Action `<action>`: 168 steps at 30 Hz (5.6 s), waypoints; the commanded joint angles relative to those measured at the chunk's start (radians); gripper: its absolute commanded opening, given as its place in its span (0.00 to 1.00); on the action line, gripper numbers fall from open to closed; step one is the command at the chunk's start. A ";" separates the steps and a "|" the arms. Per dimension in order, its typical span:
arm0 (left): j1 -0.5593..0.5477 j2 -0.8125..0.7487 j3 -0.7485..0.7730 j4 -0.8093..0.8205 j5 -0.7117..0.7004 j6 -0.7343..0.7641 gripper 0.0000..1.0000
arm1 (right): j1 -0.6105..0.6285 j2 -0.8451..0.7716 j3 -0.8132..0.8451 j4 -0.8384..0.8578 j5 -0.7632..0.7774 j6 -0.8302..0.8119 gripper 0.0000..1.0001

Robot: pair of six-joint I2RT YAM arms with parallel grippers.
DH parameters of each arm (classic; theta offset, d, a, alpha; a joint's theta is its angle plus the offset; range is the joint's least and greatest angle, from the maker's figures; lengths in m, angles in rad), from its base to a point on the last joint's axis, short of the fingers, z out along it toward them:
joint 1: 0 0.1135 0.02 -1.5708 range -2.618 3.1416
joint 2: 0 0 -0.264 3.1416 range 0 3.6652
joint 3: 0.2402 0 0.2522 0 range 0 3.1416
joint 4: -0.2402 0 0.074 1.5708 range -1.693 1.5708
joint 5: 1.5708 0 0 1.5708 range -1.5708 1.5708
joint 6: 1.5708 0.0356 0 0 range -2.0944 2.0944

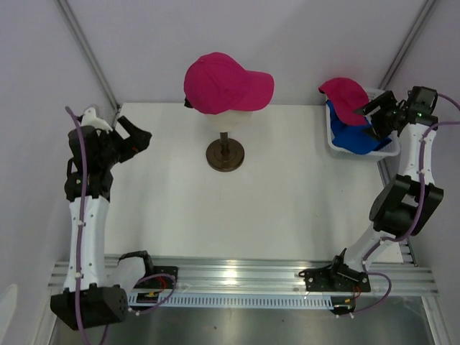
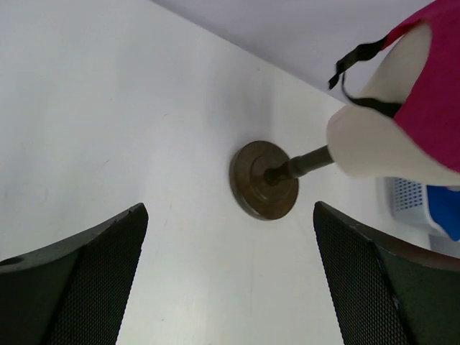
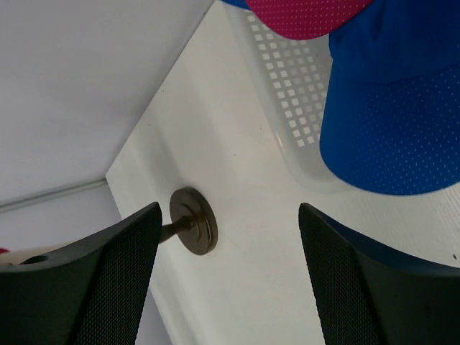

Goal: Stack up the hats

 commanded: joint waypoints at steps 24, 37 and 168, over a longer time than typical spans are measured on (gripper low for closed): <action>0.005 -0.202 -0.146 -0.081 -0.025 0.097 1.00 | 0.276 0.089 -0.440 1.008 0.747 0.757 0.70; 0.005 -0.150 -0.141 -0.047 -0.051 0.108 0.99 | 0.267 0.202 -0.395 0.949 0.780 0.835 0.70; -0.015 -0.297 0.049 -0.202 -0.129 0.051 1.00 | 0.908 -0.018 0.262 0.820 0.084 0.298 0.00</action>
